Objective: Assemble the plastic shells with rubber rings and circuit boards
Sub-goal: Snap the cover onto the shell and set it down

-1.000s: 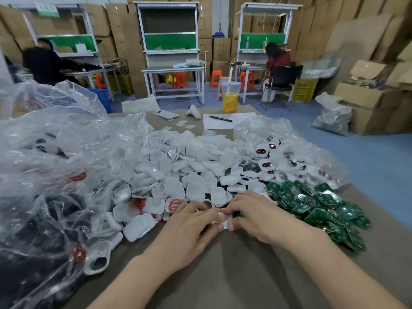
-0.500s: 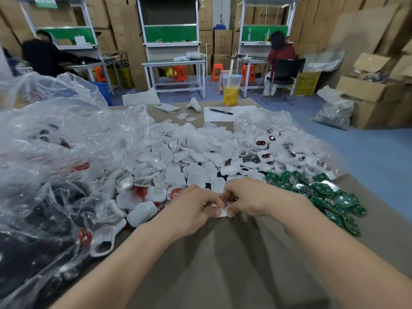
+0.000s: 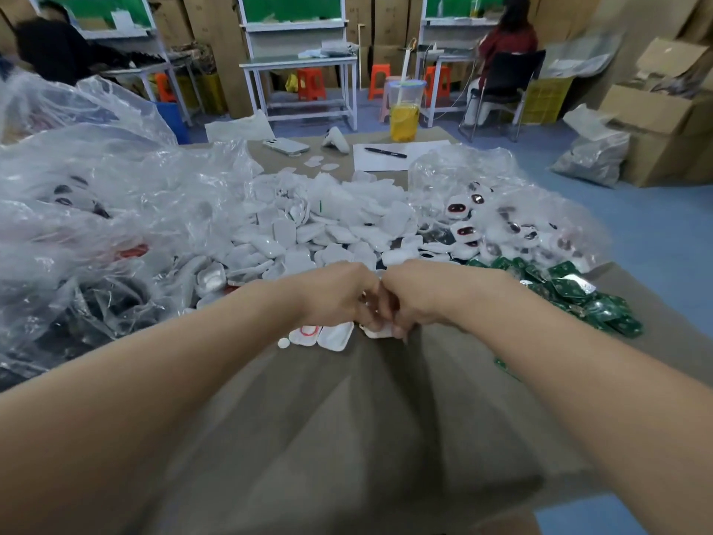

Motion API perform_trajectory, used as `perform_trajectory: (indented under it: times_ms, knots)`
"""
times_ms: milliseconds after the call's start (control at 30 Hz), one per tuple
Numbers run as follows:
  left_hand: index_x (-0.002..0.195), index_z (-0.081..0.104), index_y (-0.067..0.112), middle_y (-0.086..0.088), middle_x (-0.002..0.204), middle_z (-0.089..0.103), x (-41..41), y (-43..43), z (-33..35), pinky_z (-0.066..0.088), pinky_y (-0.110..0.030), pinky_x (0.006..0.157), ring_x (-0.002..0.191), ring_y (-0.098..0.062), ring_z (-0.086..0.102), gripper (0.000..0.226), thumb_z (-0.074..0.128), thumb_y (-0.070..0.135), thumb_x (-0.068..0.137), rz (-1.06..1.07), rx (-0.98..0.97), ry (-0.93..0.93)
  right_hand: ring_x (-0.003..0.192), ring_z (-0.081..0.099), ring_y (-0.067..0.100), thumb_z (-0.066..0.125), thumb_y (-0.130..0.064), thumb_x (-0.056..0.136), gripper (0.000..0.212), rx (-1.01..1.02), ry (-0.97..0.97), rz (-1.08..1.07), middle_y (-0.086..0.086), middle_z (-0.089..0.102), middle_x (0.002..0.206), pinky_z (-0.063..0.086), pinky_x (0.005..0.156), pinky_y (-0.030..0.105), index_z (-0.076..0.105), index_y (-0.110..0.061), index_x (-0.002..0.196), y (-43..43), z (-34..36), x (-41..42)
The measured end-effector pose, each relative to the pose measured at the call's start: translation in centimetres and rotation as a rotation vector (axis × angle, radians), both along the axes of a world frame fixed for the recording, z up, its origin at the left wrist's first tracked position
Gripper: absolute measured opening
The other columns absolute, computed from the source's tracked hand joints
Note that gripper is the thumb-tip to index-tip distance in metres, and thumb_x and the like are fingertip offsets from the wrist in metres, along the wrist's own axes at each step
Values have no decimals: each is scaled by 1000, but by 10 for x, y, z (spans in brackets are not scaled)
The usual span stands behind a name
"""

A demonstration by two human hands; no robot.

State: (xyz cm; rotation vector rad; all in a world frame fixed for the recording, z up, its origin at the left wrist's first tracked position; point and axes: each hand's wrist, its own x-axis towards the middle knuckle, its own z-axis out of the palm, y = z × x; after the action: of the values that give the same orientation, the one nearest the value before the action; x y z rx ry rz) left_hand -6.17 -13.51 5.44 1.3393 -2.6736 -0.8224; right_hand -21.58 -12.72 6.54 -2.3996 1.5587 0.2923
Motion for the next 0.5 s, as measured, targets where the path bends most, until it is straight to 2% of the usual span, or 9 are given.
perform_trajectory:
  times_ms: [33,67,100,167,267,333,433,500]
  knots:
    - [78,63,41,25,77,63,-1,-1,-4,40,-6,67,78,5,57,31,72,13,87,-16,-10,-4,81,60,16,83,-16,75,21,25,-43,-4,-8,61,77,46,71,26,65,-25,80,-1,0,-3]
    - [78,56,44,21,85,60,-2,-2,-8,41,-11,77,88,-1,54,35,70,14,89,-32,-30,-19,75,56,12,83,-16,76,25,49,-85,-12,-12,58,73,43,66,24,60,-27,76,-2,-1,-7]
    - [79,51,45,17,93,57,-2,-2,-11,41,-22,88,98,-9,50,36,67,16,91,-42,-55,-38,71,51,7,83,-17,77,27,71,-115,-14,-16,54,71,39,61,22,58,-28,75,-3,-1,-9]
    - [81,48,46,15,99,54,-1,2,-13,39,-38,96,106,-15,43,34,66,19,92,-36,-78,-71,73,49,7,80,-18,81,23,104,-133,-3,-18,51,75,36,61,22,59,-26,83,-3,-4,-11]
    - [90,48,43,19,100,54,4,7,-11,37,-39,98,110,-18,41,24,67,29,91,14,-98,-76,92,57,20,75,-18,86,21,140,-146,-15,-4,61,92,43,77,29,56,-19,97,1,-11,-10]
    - [101,49,43,13,106,55,9,17,-19,32,-35,96,114,-16,38,24,69,40,88,143,-153,-8,91,61,25,73,-17,85,21,115,-243,-64,5,65,97,48,77,33,58,-13,100,9,-19,-15]
    - [105,55,43,21,103,59,17,41,-40,27,-28,91,109,-6,36,20,65,51,89,240,-289,147,83,54,4,76,-21,80,31,49,-502,-197,-11,57,95,42,66,27,54,-31,98,28,-36,-28]
    - [105,60,39,21,99,60,17,50,-53,27,-26,88,103,-3,39,15,61,49,94,231,-379,251,81,55,-2,77,-21,79,30,-8,-726,-285,-14,59,93,38,62,18,55,-37,92,38,-49,-31]
